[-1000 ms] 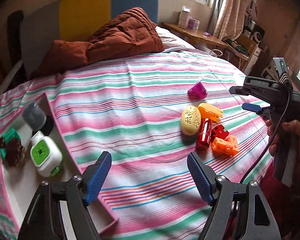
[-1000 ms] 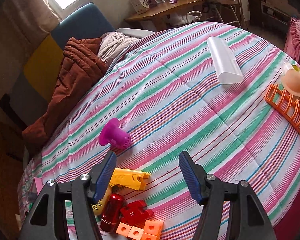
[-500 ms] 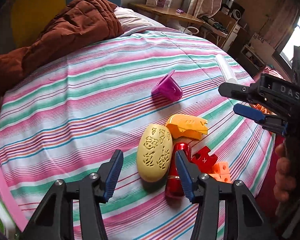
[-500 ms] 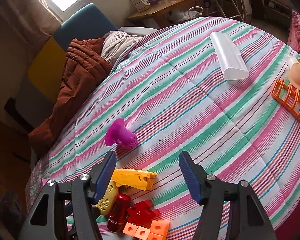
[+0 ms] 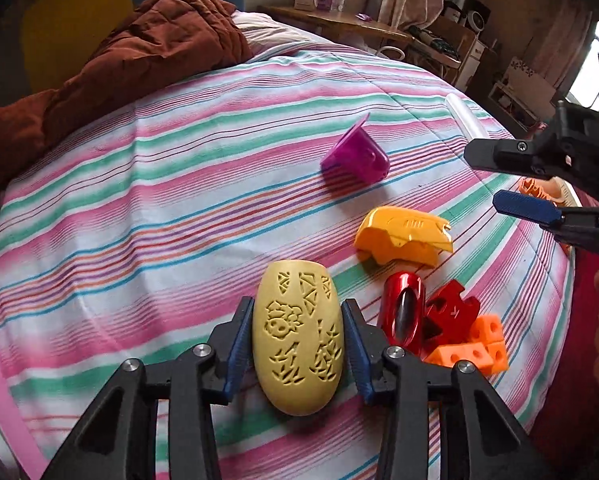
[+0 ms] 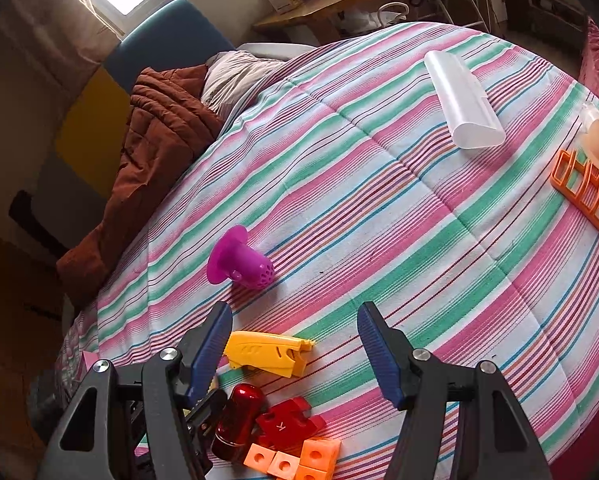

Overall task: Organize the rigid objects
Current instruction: 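Grasp the yellow oval block with the left tool while the right tool grasps the magenta cup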

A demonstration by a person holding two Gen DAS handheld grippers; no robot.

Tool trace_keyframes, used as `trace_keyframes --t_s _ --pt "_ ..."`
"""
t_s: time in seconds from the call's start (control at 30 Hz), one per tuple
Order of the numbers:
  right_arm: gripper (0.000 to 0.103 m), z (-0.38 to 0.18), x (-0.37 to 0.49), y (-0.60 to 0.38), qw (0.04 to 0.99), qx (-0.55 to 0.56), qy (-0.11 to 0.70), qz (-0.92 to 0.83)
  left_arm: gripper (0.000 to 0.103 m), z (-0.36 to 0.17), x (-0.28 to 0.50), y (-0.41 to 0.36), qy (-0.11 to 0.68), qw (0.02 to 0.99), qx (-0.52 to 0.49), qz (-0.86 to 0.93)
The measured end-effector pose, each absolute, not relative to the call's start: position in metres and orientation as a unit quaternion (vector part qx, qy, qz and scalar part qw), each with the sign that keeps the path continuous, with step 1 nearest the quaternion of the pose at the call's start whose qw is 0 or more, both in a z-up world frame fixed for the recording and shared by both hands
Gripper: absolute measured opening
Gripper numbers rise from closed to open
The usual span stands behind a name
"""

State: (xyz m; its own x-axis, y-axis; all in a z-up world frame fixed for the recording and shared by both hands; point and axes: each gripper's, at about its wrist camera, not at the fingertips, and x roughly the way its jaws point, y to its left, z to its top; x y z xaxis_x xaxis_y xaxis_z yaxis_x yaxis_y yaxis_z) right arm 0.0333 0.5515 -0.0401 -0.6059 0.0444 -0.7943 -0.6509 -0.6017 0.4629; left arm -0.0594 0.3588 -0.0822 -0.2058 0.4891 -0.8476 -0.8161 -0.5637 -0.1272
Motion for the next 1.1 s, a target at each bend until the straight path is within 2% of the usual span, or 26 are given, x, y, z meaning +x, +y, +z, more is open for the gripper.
trace_keyframes --t_s 0.17,0.4,0.77,1.07,1.1 --pt "0.066 -0.042 0.030 0.548 0.213 -0.397 0.383 0.807 0.042 -0.086 -0.042 0.307 0.149 0.408 -0.439 0.787" --pt "0.064 -0.045 0.016 0.528 0.186 -0.432 0.333 0.817 0.041 -0.090 -0.031 0.299 0.149 0.403 -0.412 0.804" --pt "0.064 -0.044 -0.041 0.510 0.130 -0.503 0.139 0.843 0.040 -0.092 -0.029 0.291 0.134 0.413 -0.400 0.807" --pt "0.064 -0.067 -0.083 0.516 0.106 -0.532 0.072 0.837 0.040 -0.093 -0.031 0.290 0.120 0.417 -0.402 0.806" --pt "0.056 -0.069 -0.088 0.515 0.101 -0.531 0.072 0.838 0.040 -0.093 -0.031 0.290 0.118 0.418 -0.402 0.806"
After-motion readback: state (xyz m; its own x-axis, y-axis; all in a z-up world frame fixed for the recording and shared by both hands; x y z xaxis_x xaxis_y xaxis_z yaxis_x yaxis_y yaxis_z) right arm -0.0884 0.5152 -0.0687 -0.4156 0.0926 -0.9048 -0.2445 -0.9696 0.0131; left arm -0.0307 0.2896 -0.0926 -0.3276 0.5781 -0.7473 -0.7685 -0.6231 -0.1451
